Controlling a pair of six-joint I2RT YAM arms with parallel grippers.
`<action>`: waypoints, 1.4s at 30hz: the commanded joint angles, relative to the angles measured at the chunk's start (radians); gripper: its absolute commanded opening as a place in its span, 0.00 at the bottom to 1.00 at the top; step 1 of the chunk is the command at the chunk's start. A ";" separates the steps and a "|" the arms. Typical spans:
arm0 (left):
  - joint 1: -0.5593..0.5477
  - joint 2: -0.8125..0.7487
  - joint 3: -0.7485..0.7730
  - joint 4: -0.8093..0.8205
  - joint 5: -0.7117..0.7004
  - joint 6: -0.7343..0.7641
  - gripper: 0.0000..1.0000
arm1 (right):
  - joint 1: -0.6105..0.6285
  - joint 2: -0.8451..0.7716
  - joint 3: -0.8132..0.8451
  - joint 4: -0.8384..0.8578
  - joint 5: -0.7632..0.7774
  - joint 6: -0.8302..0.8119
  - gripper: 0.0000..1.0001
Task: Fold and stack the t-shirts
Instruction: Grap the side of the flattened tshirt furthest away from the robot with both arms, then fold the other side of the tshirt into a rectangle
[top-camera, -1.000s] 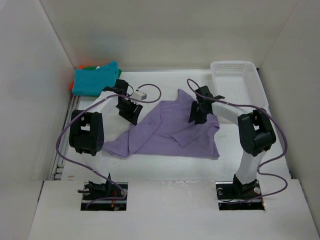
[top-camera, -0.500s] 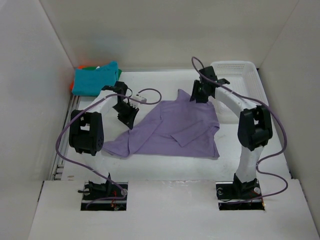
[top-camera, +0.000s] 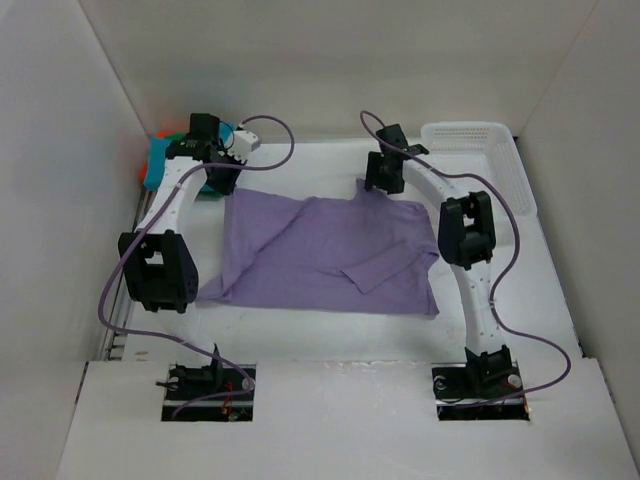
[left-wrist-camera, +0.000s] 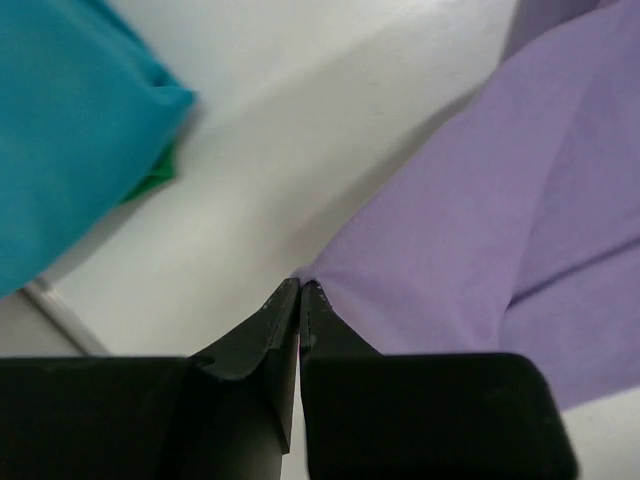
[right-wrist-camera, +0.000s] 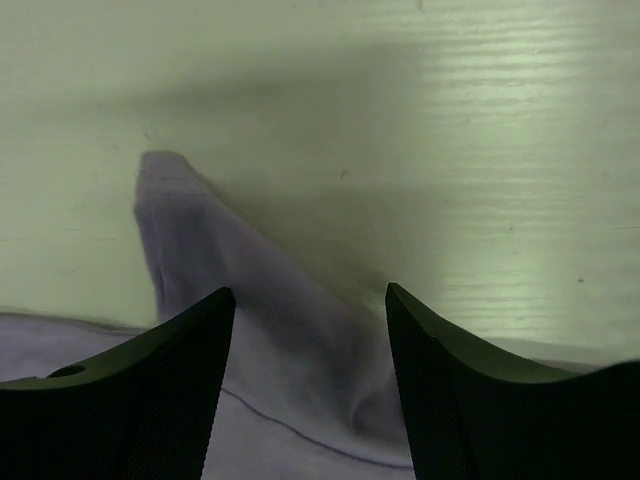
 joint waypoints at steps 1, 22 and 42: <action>0.029 0.000 0.047 0.109 -0.113 0.037 0.00 | 0.027 0.034 0.117 -0.094 0.038 -0.029 0.67; 0.054 -0.079 -0.340 0.703 -0.291 0.460 0.05 | 0.080 -0.285 -0.192 0.051 0.098 0.003 0.03; 0.183 -0.314 -0.867 0.628 -0.216 0.514 0.06 | 0.314 -0.861 -1.058 0.240 -0.094 0.111 0.24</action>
